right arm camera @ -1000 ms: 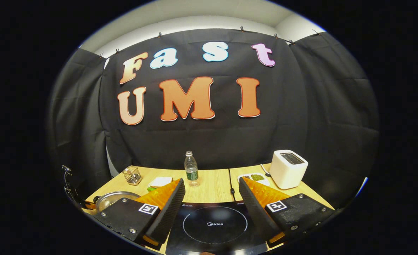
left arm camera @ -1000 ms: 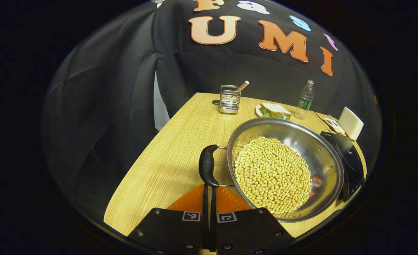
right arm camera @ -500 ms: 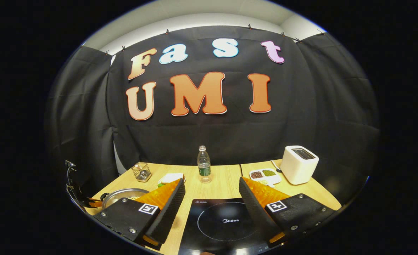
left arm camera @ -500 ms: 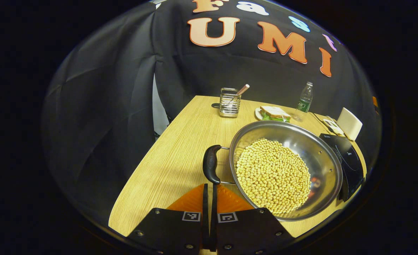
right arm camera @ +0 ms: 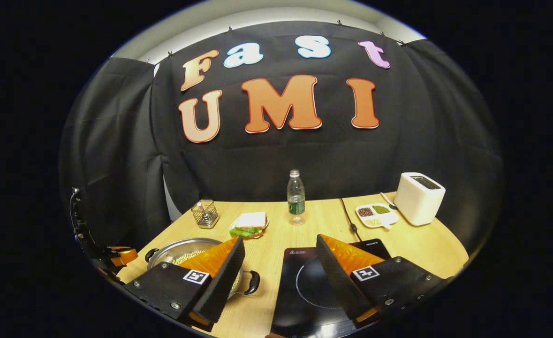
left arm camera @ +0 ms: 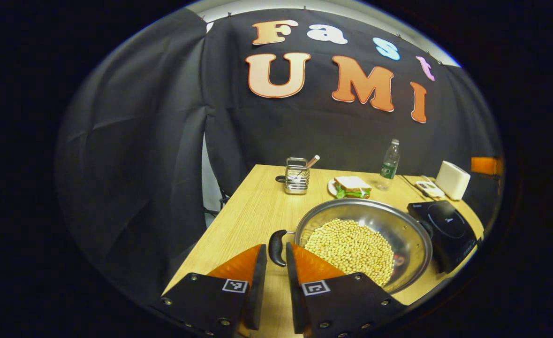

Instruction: First push the handle of the pot to place it horizontally, then grasp the pot with both hands and set it on the induction cooktop.

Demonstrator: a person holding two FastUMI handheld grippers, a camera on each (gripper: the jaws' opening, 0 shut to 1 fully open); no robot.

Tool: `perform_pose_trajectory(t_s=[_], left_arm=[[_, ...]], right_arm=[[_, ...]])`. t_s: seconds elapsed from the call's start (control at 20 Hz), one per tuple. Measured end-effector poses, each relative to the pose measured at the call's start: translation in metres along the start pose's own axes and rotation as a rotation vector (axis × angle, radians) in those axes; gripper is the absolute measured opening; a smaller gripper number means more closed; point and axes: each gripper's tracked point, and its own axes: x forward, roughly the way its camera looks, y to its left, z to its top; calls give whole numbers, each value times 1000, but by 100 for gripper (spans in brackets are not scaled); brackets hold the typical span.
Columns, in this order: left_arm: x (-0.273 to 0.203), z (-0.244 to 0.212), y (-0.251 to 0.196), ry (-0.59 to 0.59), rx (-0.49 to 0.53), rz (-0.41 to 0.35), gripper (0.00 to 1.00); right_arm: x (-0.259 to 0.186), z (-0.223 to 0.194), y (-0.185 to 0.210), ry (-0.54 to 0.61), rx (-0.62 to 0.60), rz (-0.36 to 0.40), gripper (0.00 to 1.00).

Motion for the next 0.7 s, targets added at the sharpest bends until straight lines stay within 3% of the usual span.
perform_pose_trajectory(t_s=[0.05,0.2,0.7], left_arm=[[2,-1,-5,-3,-7,-16,31],[13,-1,-6,-8,40,-19,93],[59,-37,-8,124,8,-75,92]], right_arm=[[6,-9,6,19,-6,4,95],[22,-41,24,91,-2,26,95],[76,-129,56,283,-23,2,96]])
